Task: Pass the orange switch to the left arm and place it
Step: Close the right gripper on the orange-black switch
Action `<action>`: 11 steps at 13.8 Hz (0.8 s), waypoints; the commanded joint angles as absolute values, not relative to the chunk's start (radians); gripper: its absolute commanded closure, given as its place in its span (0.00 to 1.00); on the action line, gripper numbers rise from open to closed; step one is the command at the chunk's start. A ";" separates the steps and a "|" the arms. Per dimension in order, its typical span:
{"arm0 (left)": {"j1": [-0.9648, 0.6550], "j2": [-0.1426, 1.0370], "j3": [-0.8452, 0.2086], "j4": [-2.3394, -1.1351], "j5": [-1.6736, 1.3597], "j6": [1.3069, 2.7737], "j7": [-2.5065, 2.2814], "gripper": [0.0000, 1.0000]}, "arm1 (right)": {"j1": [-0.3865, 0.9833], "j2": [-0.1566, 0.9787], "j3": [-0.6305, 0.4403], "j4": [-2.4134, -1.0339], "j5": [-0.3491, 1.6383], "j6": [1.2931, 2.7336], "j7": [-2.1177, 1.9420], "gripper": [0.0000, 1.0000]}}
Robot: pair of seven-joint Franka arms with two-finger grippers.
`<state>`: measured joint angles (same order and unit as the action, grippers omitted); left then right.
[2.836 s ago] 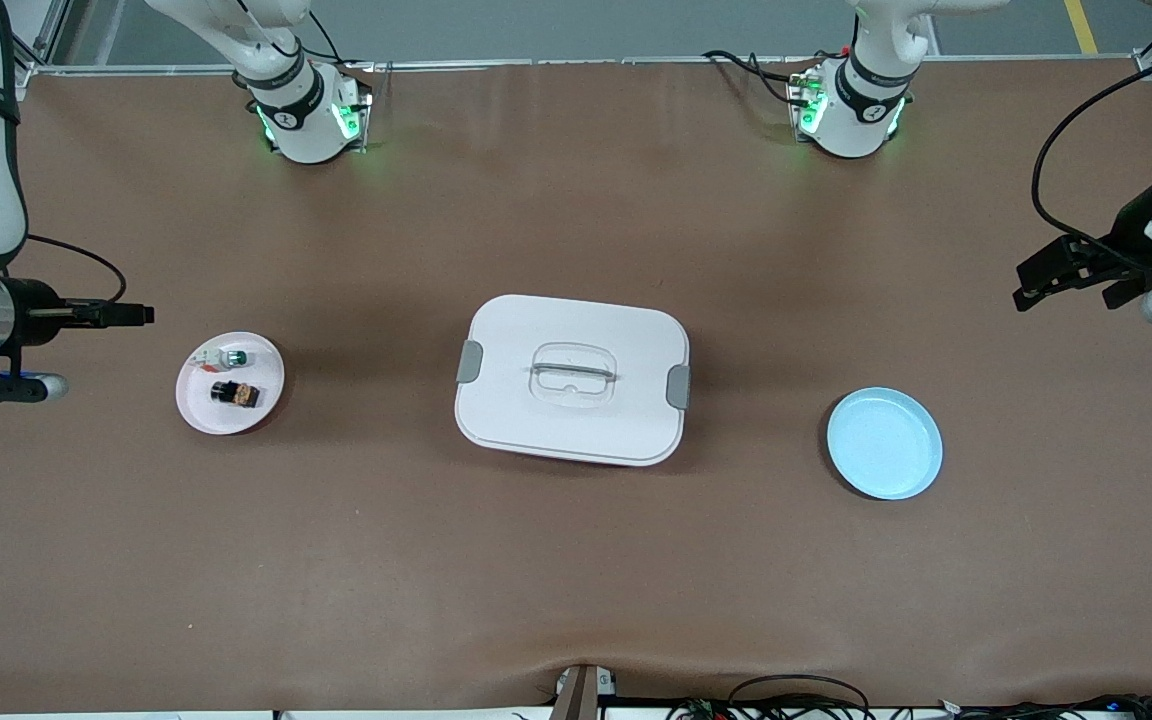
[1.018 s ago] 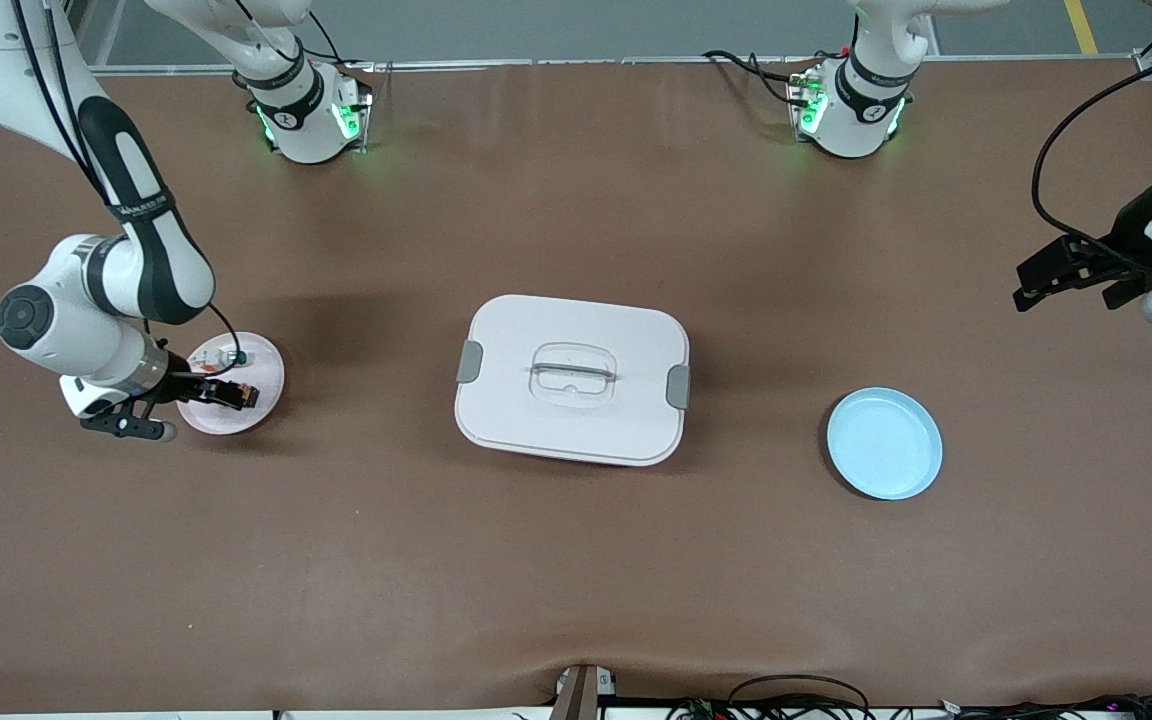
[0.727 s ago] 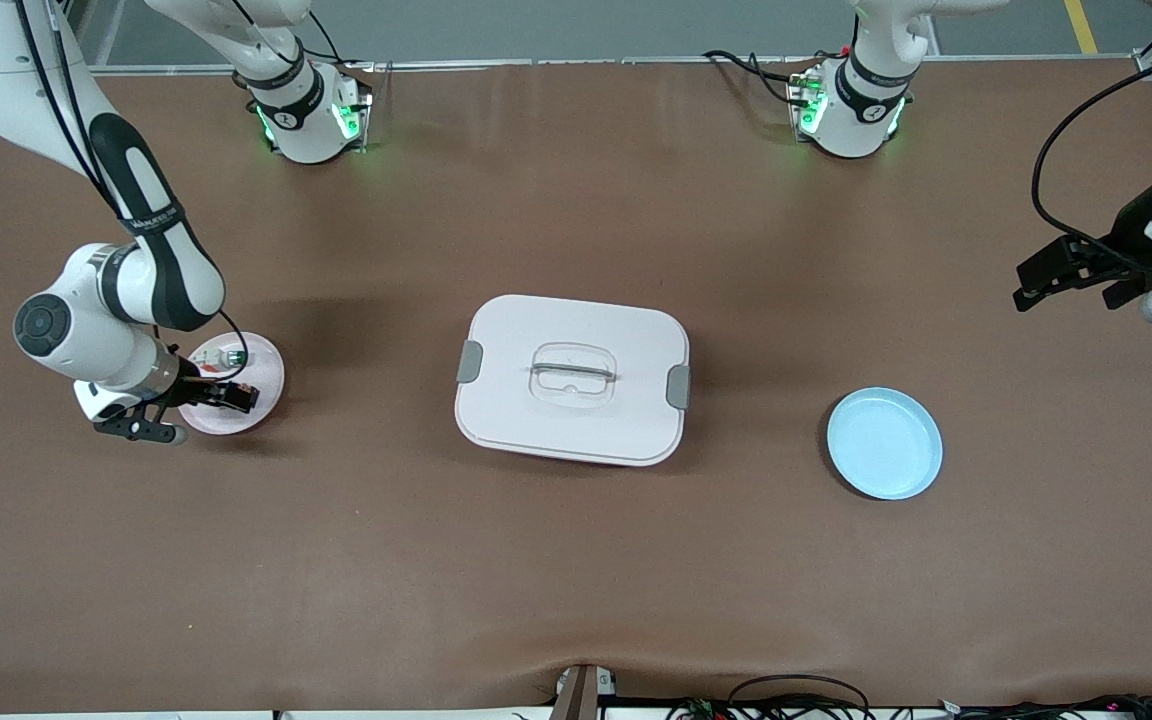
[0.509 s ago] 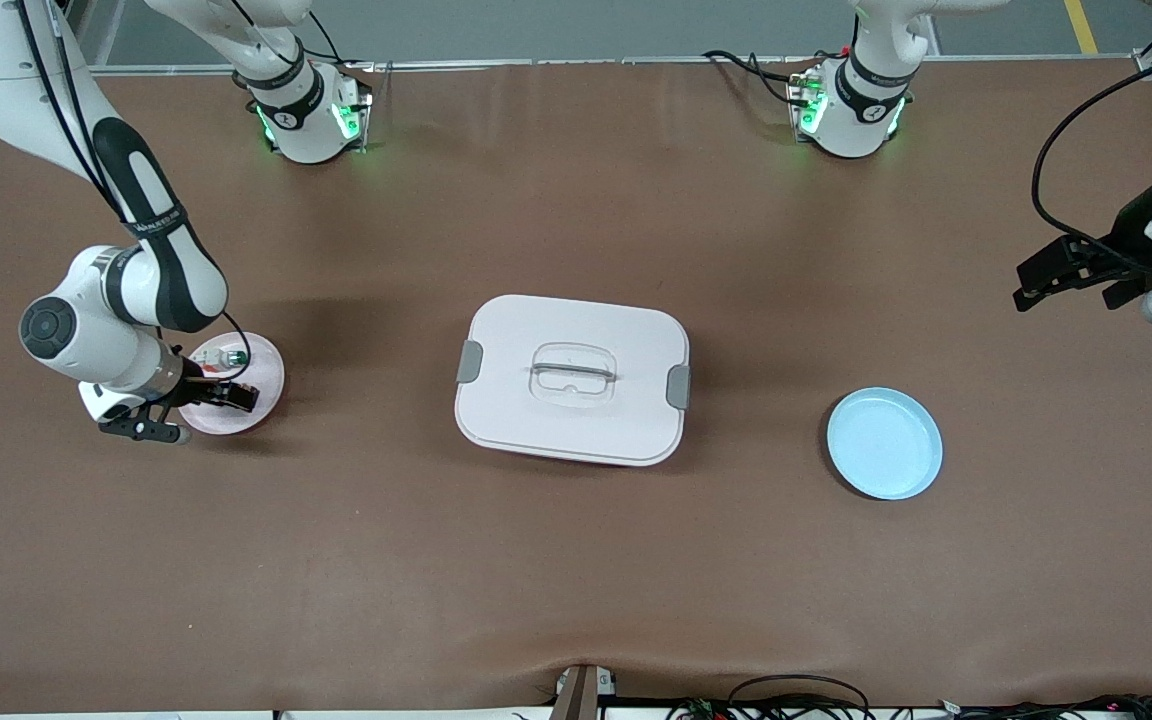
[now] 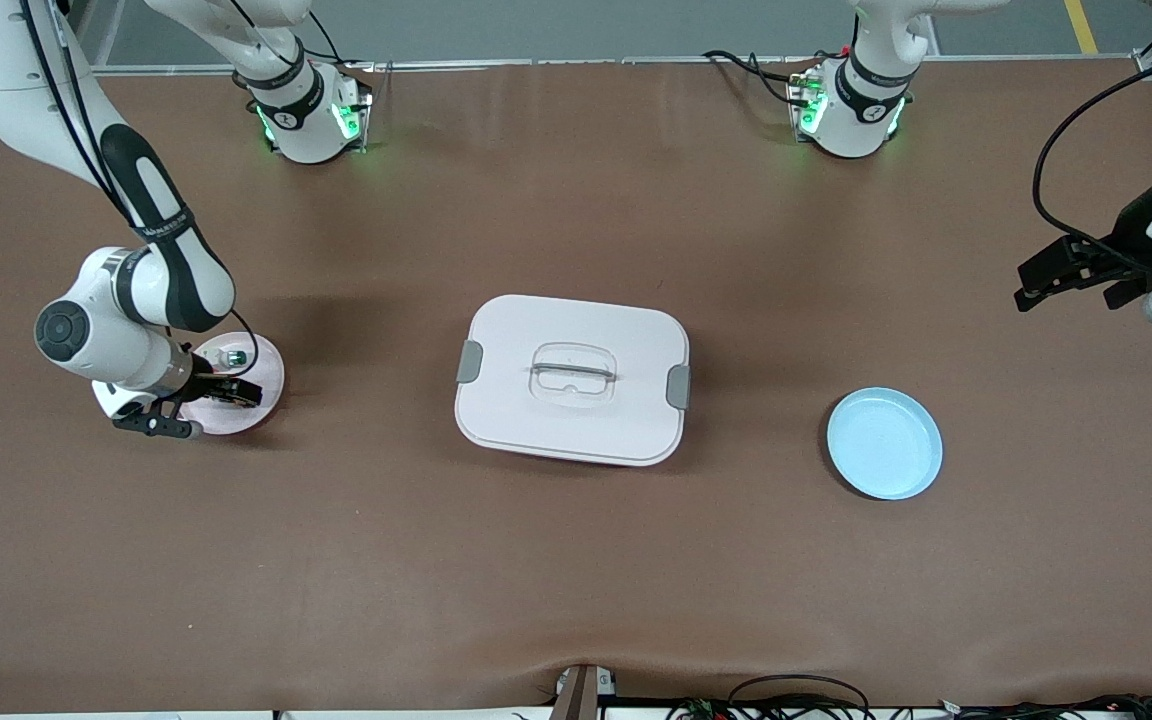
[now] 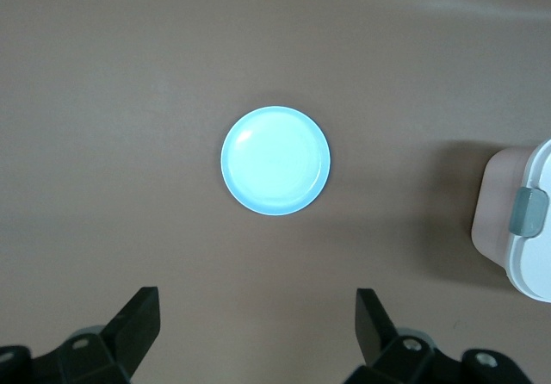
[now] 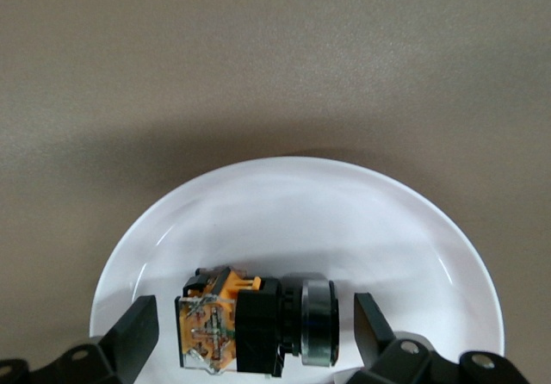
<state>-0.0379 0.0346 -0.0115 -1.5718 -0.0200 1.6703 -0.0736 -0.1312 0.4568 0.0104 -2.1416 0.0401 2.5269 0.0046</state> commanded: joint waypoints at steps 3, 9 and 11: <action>-0.032 0.044 -0.014 -1.549 -0.002 1.651 -0.048 0.00 | -0.135 0.462 0.011 -2.146 0.031 2.523 0.008 0.00; -0.034 0.044 -0.015 -1.549 0.000 1.651 -0.048 0.00 | -0.140 0.462 0.011 -2.145 0.031 2.513 0.002 0.23; -0.034 0.044 -0.014 -1.549 0.000 1.651 -0.049 0.00 | -0.140 0.460 0.011 -2.137 0.032 2.476 0.012 1.00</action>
